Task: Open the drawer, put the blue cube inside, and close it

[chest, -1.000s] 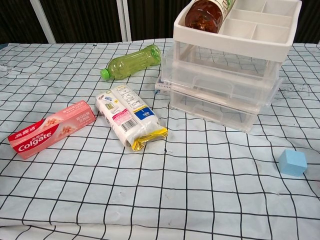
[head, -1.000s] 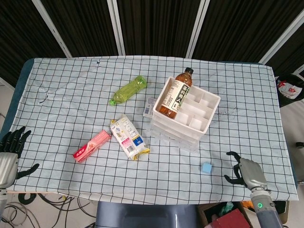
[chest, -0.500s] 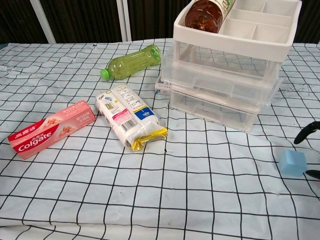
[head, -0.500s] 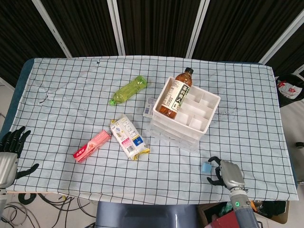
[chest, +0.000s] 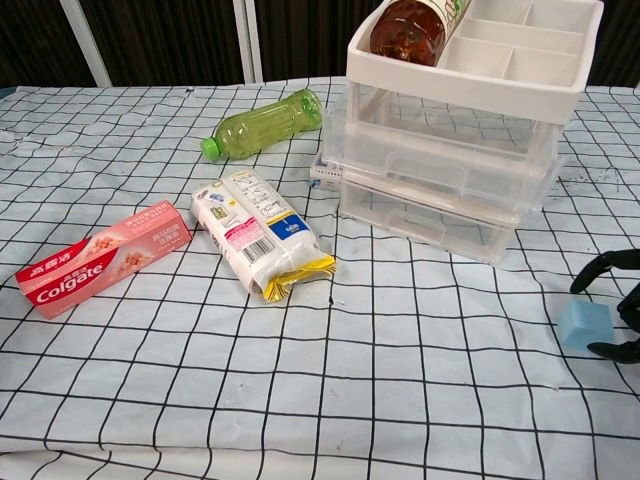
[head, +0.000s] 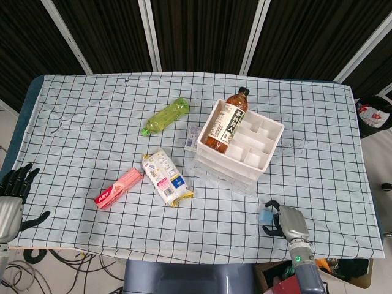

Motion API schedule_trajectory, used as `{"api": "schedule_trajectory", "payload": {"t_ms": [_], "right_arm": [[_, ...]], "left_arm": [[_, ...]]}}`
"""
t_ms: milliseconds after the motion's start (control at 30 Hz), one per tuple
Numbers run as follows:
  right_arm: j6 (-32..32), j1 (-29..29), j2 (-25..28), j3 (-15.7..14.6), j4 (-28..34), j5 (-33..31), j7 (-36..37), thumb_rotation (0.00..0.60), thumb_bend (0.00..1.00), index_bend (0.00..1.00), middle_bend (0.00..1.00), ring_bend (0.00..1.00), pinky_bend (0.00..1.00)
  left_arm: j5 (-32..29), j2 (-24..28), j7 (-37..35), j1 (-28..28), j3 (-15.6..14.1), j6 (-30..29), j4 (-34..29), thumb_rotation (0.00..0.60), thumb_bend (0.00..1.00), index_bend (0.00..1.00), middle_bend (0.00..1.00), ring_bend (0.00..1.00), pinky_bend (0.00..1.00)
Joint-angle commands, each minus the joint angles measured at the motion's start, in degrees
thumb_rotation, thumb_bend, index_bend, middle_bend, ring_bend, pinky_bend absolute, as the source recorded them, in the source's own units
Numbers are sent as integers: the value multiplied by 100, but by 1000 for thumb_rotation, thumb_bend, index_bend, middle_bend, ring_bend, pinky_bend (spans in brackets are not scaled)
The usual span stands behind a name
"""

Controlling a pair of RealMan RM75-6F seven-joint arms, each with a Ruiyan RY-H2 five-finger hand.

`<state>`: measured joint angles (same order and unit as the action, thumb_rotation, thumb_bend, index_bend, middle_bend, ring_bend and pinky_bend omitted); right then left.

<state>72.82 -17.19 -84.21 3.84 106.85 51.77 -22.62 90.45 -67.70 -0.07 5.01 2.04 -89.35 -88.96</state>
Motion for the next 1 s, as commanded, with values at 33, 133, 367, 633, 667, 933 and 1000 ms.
{"api": "schedule_trajectory", "payload": {"t_ms": [33,133,367,633,667,933,1000], "right_arm": [[-9,-3,-70,37,-94,-56,7,600,169,341,859,865,775],[7,-4,-147,57,-189,-67,1,600,171,362,859,865,776],[48,-10,-298,135,-379,-114,-8,600,310,536,869,873,776],[68,52,-197,109,-237,63,117,600,403,624,870,875,775],[62,70,-127,94,-136,120,162,600,404,624,870,875,775],[217,250,821,17,944,865,528,600,403,624,870,875,776],[276,301,1115,19,1208,1029,620,600,403,624,870,874,776]], "left_arm": [[-4,0,-2,-1,0,0,-3,600,18,0,0,0,0],[-9,1,-4,-3,3,-3,-5,600,18,0,0,0,0],[-19,2,-16,-3,5,1,-13,600,18,0,0,0,0],[-26,9,-26,-1,6,9,-17,600,18,0,0,0,0],[-27,9,-26,-2,6,7,-19,600,18,0,0,0,0],[-32,10,-19,-5,12,-2,-23,600,18,0,0,0,0],[-29,8,-12,-5,11,-4,-23,600,18,0,0,0,0]]}}
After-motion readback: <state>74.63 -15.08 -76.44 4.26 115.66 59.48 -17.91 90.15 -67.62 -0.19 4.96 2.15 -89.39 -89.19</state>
